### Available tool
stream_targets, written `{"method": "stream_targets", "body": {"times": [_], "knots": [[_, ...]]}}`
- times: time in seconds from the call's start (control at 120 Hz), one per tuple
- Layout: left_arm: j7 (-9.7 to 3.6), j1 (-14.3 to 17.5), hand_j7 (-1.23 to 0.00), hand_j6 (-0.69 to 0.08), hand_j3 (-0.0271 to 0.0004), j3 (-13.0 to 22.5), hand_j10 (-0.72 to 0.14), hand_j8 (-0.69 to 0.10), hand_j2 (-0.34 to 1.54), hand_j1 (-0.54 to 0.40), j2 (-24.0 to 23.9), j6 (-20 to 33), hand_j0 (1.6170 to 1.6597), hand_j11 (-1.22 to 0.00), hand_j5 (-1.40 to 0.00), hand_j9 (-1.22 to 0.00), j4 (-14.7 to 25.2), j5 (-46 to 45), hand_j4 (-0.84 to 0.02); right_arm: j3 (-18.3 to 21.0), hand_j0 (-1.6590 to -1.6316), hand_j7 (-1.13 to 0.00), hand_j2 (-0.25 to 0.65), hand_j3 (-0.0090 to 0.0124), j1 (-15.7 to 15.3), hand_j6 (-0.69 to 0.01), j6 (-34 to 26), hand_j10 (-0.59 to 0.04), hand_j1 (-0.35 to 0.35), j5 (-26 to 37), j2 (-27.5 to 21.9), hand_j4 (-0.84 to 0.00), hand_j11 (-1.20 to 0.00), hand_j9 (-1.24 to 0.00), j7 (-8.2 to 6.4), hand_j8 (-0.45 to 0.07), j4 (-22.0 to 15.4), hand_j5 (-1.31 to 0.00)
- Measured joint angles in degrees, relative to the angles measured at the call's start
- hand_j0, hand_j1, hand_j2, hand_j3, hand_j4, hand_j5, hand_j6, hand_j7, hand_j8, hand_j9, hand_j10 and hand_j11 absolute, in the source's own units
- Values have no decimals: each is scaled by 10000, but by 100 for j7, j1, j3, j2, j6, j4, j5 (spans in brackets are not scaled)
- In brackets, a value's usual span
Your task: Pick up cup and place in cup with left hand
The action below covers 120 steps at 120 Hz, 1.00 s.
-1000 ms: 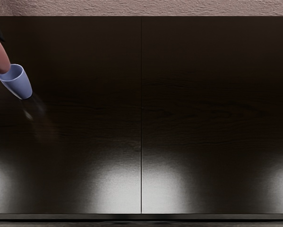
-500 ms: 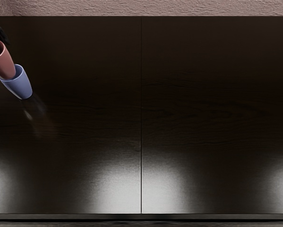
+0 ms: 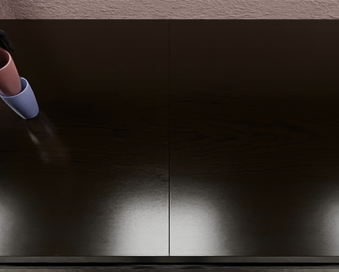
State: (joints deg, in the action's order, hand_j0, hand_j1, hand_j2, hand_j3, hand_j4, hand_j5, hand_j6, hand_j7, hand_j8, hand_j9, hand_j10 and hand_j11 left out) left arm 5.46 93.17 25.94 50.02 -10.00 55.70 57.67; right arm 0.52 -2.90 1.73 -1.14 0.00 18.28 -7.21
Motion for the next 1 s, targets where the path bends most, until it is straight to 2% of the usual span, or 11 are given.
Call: {"method": "stream_targets", "body": {"times": [0.192,0.308,0.517,0.683,0.75,1.0], "knots": [[0,-2,-5308,-3936,0,-10,-4092,-3922,1979,-1064,-8,8,16580,-5312,-5304,-5311,-92,-82,-4099,0,-16581,0,1,0,0,-6,-1,-3,-3491,0,0,-4,0,0,0,-4,0,-1],[-4,6,-4355,-3285,0,-42,-3367,-3276,1344,-317,-4,41,16580,-4355,-4354,-4355,-170,-277,-3374,0,-16581,0,1,0,0,-6,0,-3,-3491,0,0,-4,0,0,0,-5,0,-1],[-7,23,-2175,-1691,0,-81,-1706,-1685,597,1581,-1,64,16580,-2172,-2176,-2173,-194,-705,-1716,0,-16581,0,1,0,0,-6,-1,-3,-3491,0,0,-4,0,0,0,-5,0,-1],[3,63,-1159,-943,0,-259,-933,-936,310,2482,-1,-3,16580,-1155,-1161,-1157,33,-1021,-945,0,-16581,0,1,0,0,-5,-1,-3,-3491,0,0,-4,0,0,0,-4,0,-1],[6,62,-933,-775,0,-505,-761,-769,245,2681,-1,-267,16580,-929,-936,-931,224,-1225,-773,0,-16581,0,1,0,0,-6,-1,-3,-3491,0,0,-4,0,0,0,-4,0,-1],[5,130,-519,-459,0,-1494,-440,-454,119,3041,-10,-1837,16580,-515,-522,-517,821,-2287,-451,0,-16581,0,1,0,0,-6,0,-3,-3491,0,0,-4,0,0,0,-5,0,-1]]}}
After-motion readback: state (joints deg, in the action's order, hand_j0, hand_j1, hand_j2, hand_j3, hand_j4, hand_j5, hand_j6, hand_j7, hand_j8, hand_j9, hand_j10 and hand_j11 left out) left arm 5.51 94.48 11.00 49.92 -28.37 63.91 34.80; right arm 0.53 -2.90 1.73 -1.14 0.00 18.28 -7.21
